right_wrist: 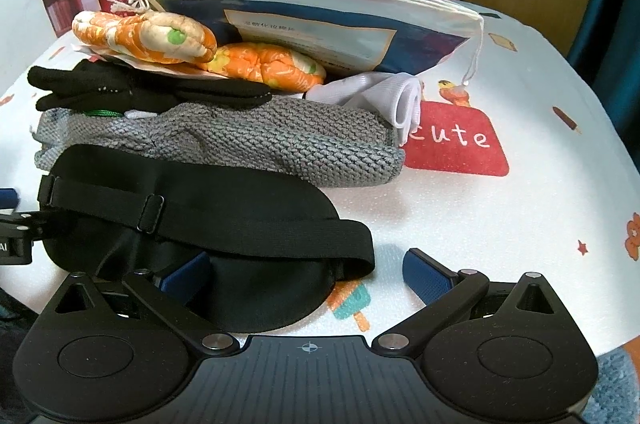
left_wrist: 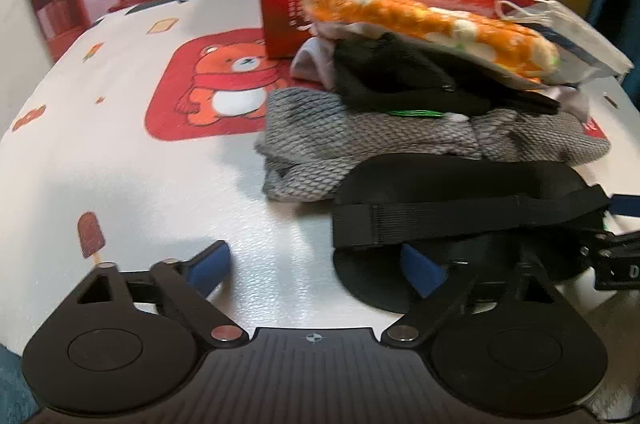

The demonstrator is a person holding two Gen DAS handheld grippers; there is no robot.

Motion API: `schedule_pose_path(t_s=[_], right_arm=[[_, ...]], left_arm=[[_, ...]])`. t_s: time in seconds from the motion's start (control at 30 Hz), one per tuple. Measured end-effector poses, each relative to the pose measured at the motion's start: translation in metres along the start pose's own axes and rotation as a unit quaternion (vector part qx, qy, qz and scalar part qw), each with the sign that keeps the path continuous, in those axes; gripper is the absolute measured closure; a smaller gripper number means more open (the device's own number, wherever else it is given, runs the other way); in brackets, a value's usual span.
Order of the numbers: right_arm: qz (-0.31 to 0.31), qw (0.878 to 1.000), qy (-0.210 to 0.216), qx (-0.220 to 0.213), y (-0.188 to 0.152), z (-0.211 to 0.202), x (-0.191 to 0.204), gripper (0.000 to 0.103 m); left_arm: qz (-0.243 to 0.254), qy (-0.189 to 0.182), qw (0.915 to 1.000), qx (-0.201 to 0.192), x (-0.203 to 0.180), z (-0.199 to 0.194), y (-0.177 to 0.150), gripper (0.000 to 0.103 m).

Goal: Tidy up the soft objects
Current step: 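Close the right gripper on the eye mask while the left gripper closes on its strap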

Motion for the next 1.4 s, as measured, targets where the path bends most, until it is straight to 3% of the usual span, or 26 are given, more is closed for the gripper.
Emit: schedule_pose_path(t_s=[0.17, 0.3, 0.47, 0.57, 1.17, 1.4], right_arm=[[-0.016, 1.0, 0.014, -0.017, 0.002, -0.007, 0.007, 0.028], [-0.021, 0.999, 0.028, -0.027, 0.003, -0.011, 0.01, 0.044], [0.008, 0.999, 0.032, -0.036, 0.002, -0.015, -0.001, 0.075], [0.034, 0.998, 0.045, -0.042, 0.0, -0.018, -0.008, 0.086], [0.047, 0.994, 0.061, -0.074, 0.003, -0.031, -0.011, 0.093], [0.067, 0.994, 0.062, -0.057, -0.001, -0.023, -0.016, 0.091]], left_arm=[[0.021, -0.021, 0.9995, -0.008, -0.01, -0.005, -0.003, 0.038], [0.038, -0.035, 0.9985, -0.016, -0.017, -0.01, -0.005, 0.066], [0.016, -0.037, 0.9989, -0.022, -0.009, -0.012, -0.002, 0.079], [0.001, -0.04, 0.9989, -0.022, -0.003, -0.012, 0.001, 0.084], [-0.001, -0.041, 0.9989, -0.022, 0.002, -0.008, 0.001, 0.084], [-0.013, -0.053, 0.9982, -0.025, 0.008, -0.009, 0.001, 0.089]])
Point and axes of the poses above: each gripper's, at about its wrist camera, not at the fingertips, and z roughly the way its jaws point, x to its left, y to its top, the point moved 7 cm from there along z, roughly the way its jaws point, and after that the axes turned 13 degrees about -z, right-handed, at the moved point
